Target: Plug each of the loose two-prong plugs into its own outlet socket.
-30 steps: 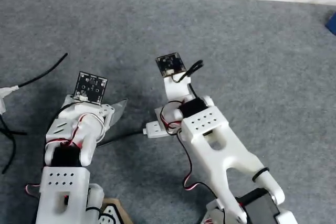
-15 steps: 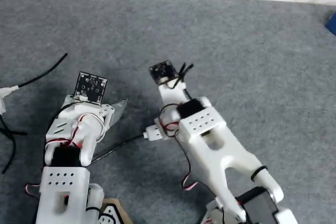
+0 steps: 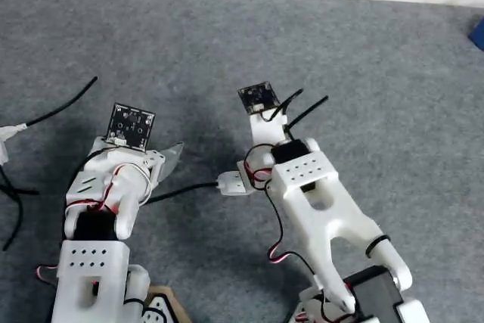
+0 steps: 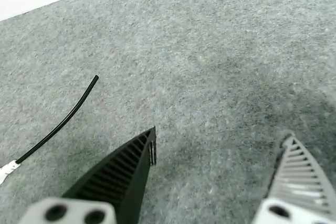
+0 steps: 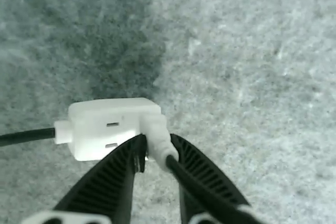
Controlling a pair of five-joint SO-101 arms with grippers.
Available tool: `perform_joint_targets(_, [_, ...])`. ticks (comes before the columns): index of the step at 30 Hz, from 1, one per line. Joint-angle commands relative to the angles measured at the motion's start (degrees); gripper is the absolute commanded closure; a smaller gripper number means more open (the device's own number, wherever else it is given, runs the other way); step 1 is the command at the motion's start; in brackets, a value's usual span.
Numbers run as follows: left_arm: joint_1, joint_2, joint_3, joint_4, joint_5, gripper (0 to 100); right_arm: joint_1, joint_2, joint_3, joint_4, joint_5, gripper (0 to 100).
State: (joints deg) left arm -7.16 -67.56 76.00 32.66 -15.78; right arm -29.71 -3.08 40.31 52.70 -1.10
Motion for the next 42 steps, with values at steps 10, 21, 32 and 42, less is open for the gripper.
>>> perform_joint_targets(10, [-0.31, 0.22, -2.51, -0.97, 0.44, 65, -6.99, -2.95, -2.68, 5.41, -3.16, 99.3])
perform_joint_targets(21, [-0.4, 0.22, -2.59, -0.7, 0.44, 65, -7.6, 2.24, -0.57, 3.91, -2.02, 98.4])
perform_joint_targets(32, [-0.04, 0.22, -4.0, 2.9, 0.35, 65, -7.6, -10.51, -3.56, 11.38, 1.14, 54.5])
perform_joint_targets(42, [2.77, 0.31, -4.35, 6.15, 0.35, 65, -1.54, -18.24, -39.43, 40.4, 3.52, 54.3])
